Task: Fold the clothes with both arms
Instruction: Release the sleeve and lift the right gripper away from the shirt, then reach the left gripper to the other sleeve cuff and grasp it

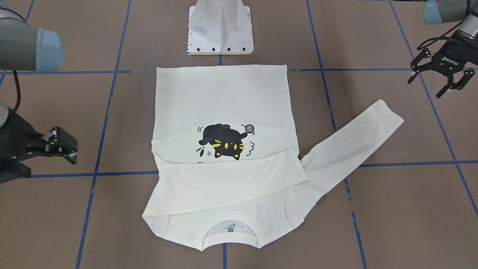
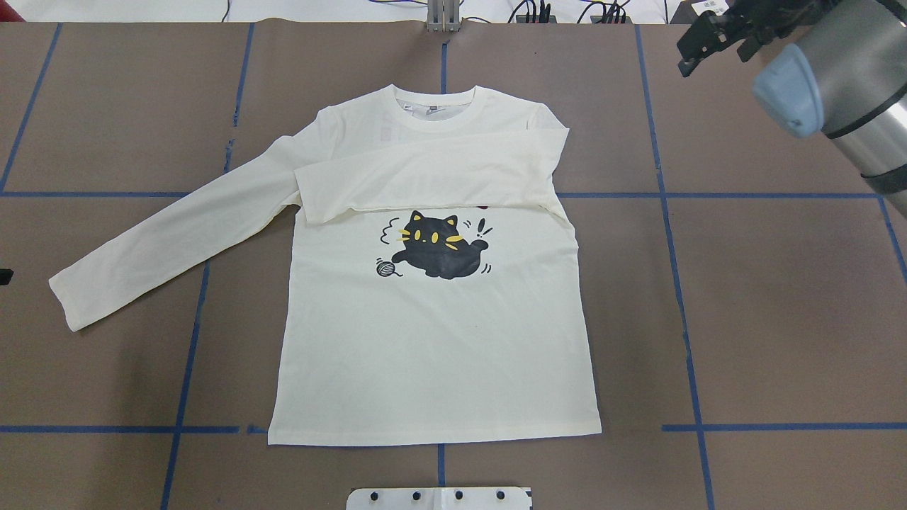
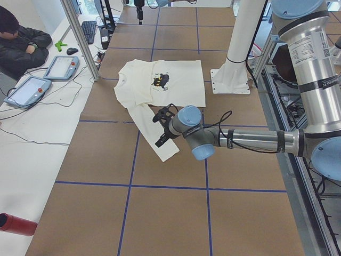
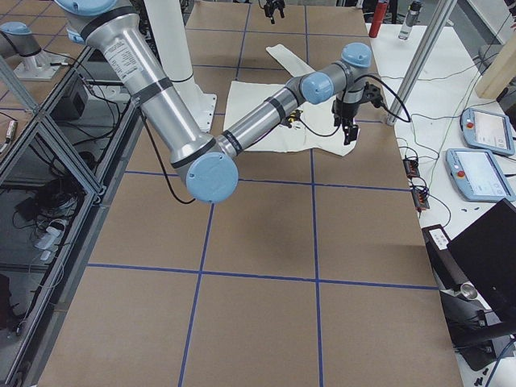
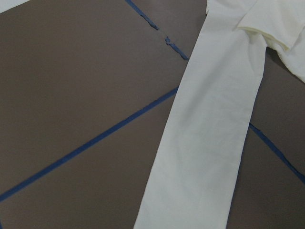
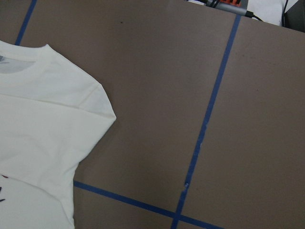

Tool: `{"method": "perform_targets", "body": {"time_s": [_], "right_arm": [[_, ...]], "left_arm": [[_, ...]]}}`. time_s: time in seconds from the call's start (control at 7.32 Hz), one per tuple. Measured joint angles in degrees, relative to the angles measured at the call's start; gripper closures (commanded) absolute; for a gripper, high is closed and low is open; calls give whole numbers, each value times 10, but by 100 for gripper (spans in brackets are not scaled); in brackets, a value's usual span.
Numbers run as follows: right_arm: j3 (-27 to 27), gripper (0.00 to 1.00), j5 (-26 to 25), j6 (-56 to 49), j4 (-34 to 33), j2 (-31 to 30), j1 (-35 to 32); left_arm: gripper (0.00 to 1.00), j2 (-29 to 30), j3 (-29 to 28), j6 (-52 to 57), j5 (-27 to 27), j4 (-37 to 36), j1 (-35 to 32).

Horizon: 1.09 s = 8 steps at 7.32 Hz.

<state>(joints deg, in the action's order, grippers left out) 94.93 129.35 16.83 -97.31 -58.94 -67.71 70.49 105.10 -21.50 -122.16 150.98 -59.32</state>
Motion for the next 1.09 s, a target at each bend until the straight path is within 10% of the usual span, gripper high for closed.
{"method": "perform_targets", "body": {"time_s": [0.41, 1.09], "right_arm": [[66, 0, 22, -103, 6, -116, -44], [96, 0, 19, -108, 7, -144, -49]], "left_arm": [[1, -13, -11, -57, 116, 6, 129], [11, -1, -53, -68, 197, 4, 213]]}}
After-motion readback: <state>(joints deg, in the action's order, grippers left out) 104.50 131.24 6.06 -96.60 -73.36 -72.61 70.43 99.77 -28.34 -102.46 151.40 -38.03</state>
